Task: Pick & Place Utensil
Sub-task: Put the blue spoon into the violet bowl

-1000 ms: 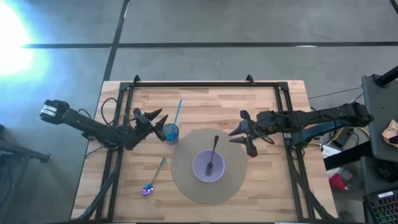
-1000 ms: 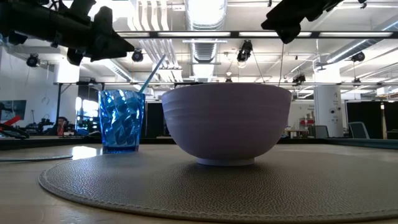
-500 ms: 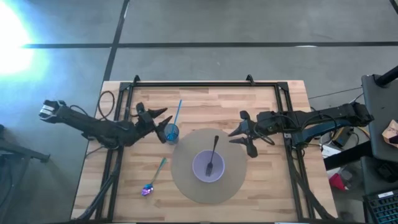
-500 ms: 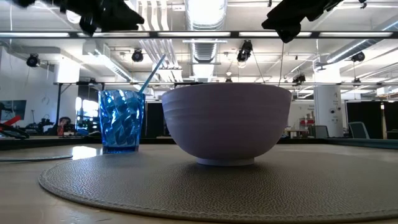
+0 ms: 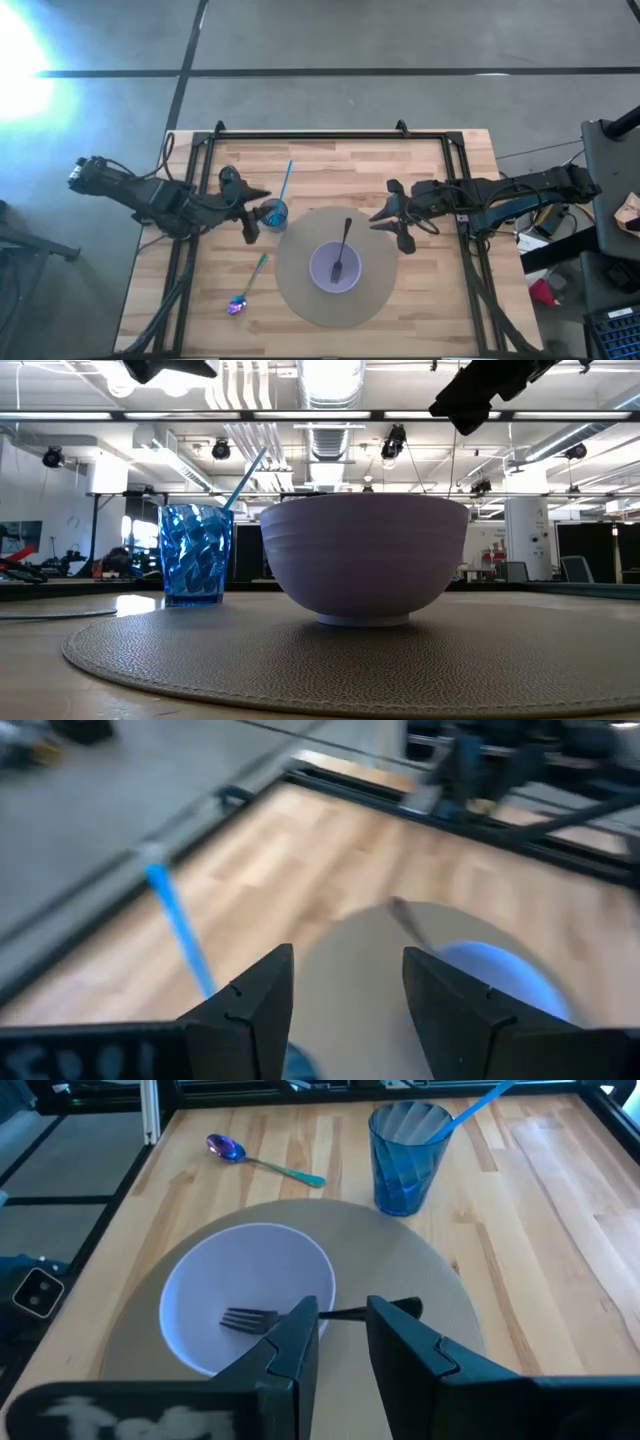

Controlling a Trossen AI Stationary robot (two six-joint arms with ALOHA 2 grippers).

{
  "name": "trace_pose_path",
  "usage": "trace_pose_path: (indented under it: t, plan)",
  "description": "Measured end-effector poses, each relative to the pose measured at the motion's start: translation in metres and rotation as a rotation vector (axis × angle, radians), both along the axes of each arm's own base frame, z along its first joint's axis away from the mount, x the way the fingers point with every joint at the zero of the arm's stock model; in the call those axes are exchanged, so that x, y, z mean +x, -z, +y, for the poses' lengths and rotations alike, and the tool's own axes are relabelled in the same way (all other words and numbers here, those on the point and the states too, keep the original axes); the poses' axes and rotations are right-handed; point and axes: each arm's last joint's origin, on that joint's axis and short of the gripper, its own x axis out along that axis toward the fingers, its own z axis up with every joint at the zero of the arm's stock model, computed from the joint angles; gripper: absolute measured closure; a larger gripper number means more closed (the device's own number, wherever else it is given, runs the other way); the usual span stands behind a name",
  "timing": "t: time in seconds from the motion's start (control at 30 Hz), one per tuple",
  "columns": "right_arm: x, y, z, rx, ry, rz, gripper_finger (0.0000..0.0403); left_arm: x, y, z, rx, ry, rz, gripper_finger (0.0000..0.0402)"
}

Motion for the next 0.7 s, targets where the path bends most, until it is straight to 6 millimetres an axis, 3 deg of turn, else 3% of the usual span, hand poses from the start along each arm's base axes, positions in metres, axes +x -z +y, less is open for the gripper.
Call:
trace_pose_path:
  t: [0.3,0.57,0.7]
  plan:
    - [0.000,0.000,0.000,0.007,0.002,0.001,0.0325,0.015,0.001,-0.022,-0.191,0.078,0.081,0.0220]
    - [-0.001,0.001,0.000,0.005,0.001,0.015,0.0313,0.023,-0.005,-0.032,-0.246,-0.023,0.266,0.0220]
    - [-0.002,0.003,0.000,0.000,-0.001,0.037,0.0309,0.026,0.003,-0.041,-0.284,-0.099,0.380,0.0220]
